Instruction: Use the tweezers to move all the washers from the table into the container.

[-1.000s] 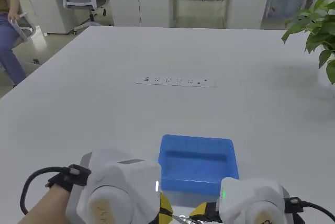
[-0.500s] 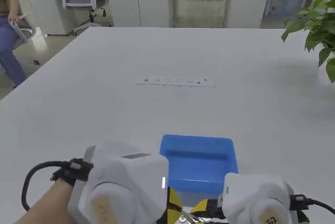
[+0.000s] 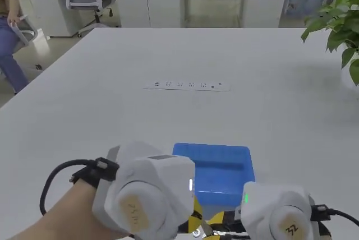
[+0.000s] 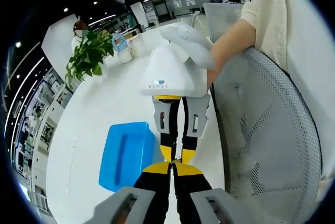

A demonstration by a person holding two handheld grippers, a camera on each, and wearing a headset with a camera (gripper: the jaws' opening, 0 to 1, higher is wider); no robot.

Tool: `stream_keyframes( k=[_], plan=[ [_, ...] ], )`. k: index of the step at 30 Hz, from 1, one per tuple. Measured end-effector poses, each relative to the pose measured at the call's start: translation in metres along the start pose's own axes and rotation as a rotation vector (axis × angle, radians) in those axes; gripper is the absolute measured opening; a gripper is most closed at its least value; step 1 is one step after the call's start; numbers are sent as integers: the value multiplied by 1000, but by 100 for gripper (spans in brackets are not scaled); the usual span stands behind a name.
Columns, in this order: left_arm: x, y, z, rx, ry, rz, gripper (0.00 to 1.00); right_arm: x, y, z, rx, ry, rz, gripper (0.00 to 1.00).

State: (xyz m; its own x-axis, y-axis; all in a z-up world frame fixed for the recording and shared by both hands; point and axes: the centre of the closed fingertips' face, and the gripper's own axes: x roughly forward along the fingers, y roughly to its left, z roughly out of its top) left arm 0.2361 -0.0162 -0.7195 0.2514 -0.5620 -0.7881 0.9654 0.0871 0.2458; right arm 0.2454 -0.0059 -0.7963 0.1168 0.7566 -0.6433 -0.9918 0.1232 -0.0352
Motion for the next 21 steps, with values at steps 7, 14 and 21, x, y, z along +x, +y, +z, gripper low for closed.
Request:
stream_keyframes(
  k=[7,14,21],
  plan=[
    [6,9,8,-31,17,-50,0,-8,-2,10,8,-28,10,7],
    [16,10,15,-94,15,-101,0,-16,-5,22,12,-42,37,3],
    [5,20,13,-258,-86,-26,19,-17,-12,21,136,-78,34,2]
  ],
)
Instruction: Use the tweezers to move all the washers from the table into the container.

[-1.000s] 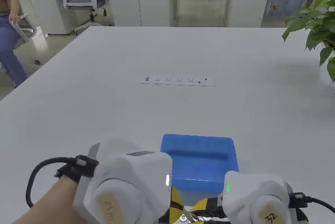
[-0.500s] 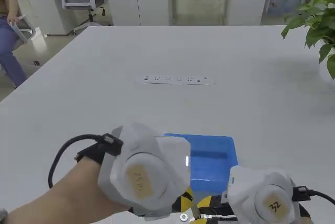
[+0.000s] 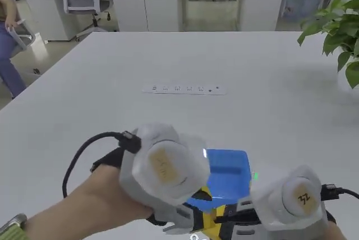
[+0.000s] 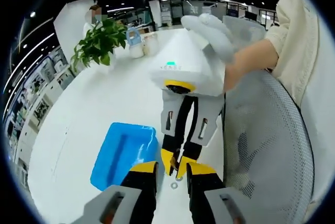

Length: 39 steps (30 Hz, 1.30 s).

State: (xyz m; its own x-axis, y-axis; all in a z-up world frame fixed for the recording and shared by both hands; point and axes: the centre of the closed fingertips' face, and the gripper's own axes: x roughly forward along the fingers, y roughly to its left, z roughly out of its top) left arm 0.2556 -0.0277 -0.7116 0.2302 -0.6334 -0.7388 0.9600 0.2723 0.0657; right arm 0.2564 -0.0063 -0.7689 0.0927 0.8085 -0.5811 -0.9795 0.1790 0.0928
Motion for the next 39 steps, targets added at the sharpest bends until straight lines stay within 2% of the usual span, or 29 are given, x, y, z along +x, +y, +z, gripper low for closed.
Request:
stream_keyframes(
  k=[1,3,4,6,9,10,11,13,14,15,17,19,21,24,26,28,29,33,36,39],
  plan=[
    [-6,5,3,-50,-57,32,20,0,-1,0,12,-5,-4,2],
    [-15,11,2,-164,-125,70,28,-1,-2,0,44,-20,-7,2],
    [-22,15,1,-241,-173,94,34,-2,-4,-1,60,-26,-17,1],
    [-32,22,-7,-347,-226,145,45,-3,-6,-1,90,-37,-23,1],
    [-41,27,-18,-390,-250,215,68,-5,-7,-1,116,-51,-31,1],
    [-45,27,-22,-419,-267,243,79,-6,-8,-2,126,-55,-36,1],
    [-48,26,-22,-440,-288,255,85,-7,-8,-2,138,-59,-44,1],
    [-57,27,-21,-491,-356,291,93,-9,-8,-1,141,-67,-53,1],
    [-63,30,-19,-525,-414,314,96,-11,-9,0,142,-74,-59,1],
    [-67,30,-17,-551,-449,319,99,-15,-10,5,153,-94,-70,1],
    [-75,31,-15,-595,-518,337,99,-22,-11,11,159,-112,-80,1],
    [-85,34,-16,-595,-562,387,99,-30,-13,20,154,-132,-99,1],
    [-92,32,-15,-592,-590,406,99,-38,-14,28,145,-147,-115,1],
    [-102,30,-6,-611,-667,414,99,-51,-21,41,141,-178,-139,1],
    [-104,26,-5,-609,-669,405,93,-57,-29,49,144,-199,-163,1],
    [-104,22,-5,-591,-660,408,77,-62,-37,56,148,-216,-183,1],
    [-103,21,-4,-583,-655,406,72,-63,-42,58,148,-223,-194,1],
    [-99,15,-3,-550,-611,387,66,-66,-60,64,156,-233,-234,1],
    [-100,14,1,-559,-636,369,63,-64,-76,65,153,-229,-273,1],
    [-104,12,5,-589,-692,339,61,-61,-89,62,168,-223,-299,1]
  ],
)
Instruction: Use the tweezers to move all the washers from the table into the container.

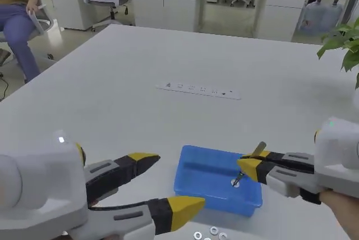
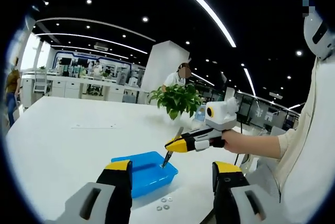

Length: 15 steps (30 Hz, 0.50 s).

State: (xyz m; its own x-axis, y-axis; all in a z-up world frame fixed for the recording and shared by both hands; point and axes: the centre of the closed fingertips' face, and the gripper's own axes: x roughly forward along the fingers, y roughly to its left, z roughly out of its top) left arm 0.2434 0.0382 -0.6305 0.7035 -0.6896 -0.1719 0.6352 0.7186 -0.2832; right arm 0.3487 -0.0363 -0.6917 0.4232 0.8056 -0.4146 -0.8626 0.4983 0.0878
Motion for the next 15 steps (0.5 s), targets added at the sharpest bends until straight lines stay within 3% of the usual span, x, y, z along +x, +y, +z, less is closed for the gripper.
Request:
stream_keyframes(
  k=[5,15],
  plan=[
    [-6,1,-1,17,-12,18,60,10,-19,-11,46,19,-42,2],
    [-17,17,-5,43,11,92,80,23,-37,-43,87,87,-82,2]
  ],
)
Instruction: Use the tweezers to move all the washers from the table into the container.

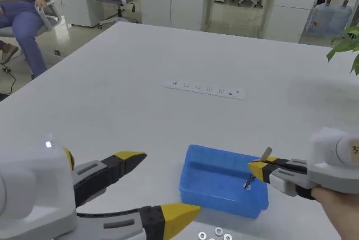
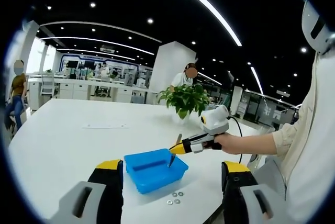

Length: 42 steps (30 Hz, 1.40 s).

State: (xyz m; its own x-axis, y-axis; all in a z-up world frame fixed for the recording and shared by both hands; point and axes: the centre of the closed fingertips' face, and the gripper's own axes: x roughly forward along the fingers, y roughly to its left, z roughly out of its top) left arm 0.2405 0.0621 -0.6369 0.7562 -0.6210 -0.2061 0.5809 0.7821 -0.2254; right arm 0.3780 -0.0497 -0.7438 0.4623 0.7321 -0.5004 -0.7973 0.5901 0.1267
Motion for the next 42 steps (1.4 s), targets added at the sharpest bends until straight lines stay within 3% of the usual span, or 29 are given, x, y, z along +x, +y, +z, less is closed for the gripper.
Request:
stream_keyframes(
  k=[11,17,32,42],
  plan=[
    [-3,14,5,11,-33,70,99,10,-5,-10,-45,13,-3,2],
    [-5,16,5,19,-33,72,99,13,0,-13,-103,27,10,2],
    [-8,16,-1,19,-3,72,99,11,0,-11,-108,16,2,2],
    [-10,16,-3,21,2,82,99,-16,11,12,-94,-75,-2,2]
  ],
)
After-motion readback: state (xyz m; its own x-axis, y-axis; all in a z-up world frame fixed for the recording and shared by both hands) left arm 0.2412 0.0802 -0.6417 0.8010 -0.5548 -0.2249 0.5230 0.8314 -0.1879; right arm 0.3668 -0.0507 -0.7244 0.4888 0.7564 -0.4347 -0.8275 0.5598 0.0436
